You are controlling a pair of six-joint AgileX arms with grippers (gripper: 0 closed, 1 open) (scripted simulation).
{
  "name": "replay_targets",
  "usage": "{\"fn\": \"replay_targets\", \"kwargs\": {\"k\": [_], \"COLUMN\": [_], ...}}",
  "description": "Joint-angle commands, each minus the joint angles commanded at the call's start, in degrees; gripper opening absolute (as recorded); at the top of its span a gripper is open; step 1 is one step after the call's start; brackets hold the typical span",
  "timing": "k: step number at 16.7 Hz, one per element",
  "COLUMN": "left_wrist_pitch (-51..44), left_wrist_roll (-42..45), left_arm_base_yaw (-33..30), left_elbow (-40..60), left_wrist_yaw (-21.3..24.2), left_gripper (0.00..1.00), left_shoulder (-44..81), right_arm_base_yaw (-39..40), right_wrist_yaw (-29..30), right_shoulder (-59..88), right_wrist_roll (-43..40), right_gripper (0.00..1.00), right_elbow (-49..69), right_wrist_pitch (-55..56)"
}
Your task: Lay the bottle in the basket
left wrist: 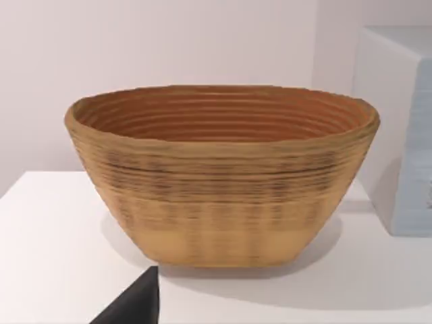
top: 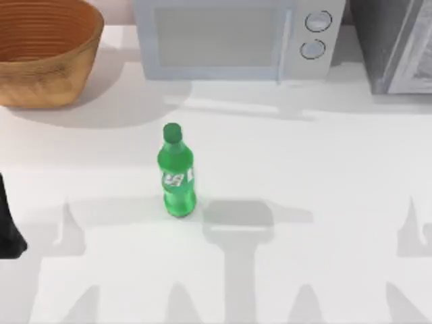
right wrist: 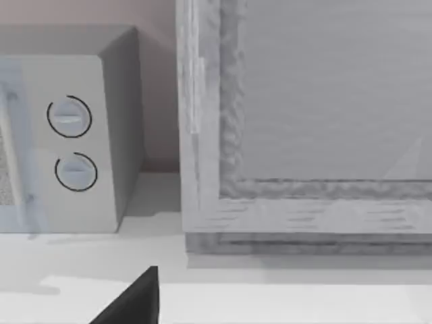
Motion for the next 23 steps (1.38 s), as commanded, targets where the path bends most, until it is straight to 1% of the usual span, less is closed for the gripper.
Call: {"fn": "replay_targets", "kwargs": {"k": [4,6,9,13,23], "left_wrist_pitch": [1.61,5.28,13.95,29.87,76.10], "left_wrist_roll": [0.06,0.20,0.52,1.07,2.70], "left_arm_base_yaw": [-0.36,-1.13,-2.84,-5.70,-13.35], "left_elbow": [0.26,0.76,1.75,3.29,7.56], "left_wrist_yaw": [0.52,1.68,4.31,8.91,21.60], "left_gripper": [1.00,1.00,1.00,1.00,1.00], "left_shoulder": [1.65,5.63,15.47,34.00,88.45], "right_arm_base_yaw": [0.00,0.00,0.00,0.00,0.00], "right_wrist_yaw": [0.00,0.00,0.00,0.00,0.00], "right_shoulder": [0.00,0.00,0.00,0.00,0.00], "right_wrist_roll": [0.00,0.00,0.00,0.00,0.00], "right_gripper": [1.00,1.00,1.00,1.00,1.00], "right_elbow": [0.00,0.00,0.00,0.00,0.00], "right_wrist_pitch": [0.00,0.00,0.00,0.00,0.00]}}
